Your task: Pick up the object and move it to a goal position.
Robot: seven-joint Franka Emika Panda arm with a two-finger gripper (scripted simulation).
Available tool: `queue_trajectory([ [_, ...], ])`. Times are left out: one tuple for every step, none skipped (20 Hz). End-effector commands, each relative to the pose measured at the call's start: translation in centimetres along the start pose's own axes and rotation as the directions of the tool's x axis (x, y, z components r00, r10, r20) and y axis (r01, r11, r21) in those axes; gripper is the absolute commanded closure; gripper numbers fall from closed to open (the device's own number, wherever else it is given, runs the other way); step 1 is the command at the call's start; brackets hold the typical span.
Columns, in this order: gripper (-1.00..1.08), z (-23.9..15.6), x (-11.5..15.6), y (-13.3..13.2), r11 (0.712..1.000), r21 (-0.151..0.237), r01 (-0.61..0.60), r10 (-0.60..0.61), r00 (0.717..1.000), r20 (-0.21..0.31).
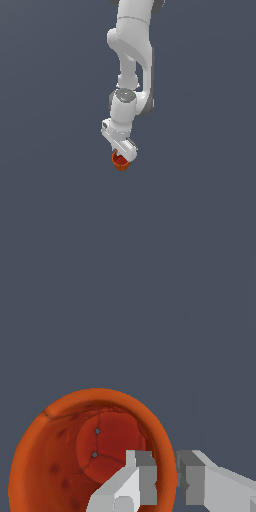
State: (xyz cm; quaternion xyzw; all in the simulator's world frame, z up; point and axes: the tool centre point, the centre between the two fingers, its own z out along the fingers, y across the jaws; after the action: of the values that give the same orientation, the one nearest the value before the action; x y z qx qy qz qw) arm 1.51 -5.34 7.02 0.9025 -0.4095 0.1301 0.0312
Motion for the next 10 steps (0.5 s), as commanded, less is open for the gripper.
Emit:
queue_trajectory([
  [1.08,-0.2,0.0,0.1,1.000,0.000,0.000,0.000,1.000,0.000],
  [1.08,-0.3,0.1,0.1,1.000,0.000,0.000,0.000,1.000,0.000],
  [1.08,-0.5,0.1,0.2,1.000,0.000,0.000,0.000,1.000,0.000],
  [1.08,-0.8,0.2,0.3,1.000,0.000,0.000,0.000,1.000,0.000],
  [1.08,-1.0,0.2,0.5,1.000,0.001,0.000,0.000,1.000,0.000],
  [1.08,-1.3,0.3,0.6,1.000,0.001,0.000,0.000,1.000,0.000],
  [1.08,-1.7,0.4,0.8,1.000,0.001,0.000,0.000,1.000,0.000],
  [1.08,-2.1,0.4,1.0,1.000,0.001,0.000,0.000,1.000,0.000],
  [1.08,-2.6,0.5,1.2,1.000,0.001,0.000,0.000,1.000,0.001],
  [1.08,-3.1,0.6,1.4,1.000,0.001,0.000,0.000,1.000,0.001],
])
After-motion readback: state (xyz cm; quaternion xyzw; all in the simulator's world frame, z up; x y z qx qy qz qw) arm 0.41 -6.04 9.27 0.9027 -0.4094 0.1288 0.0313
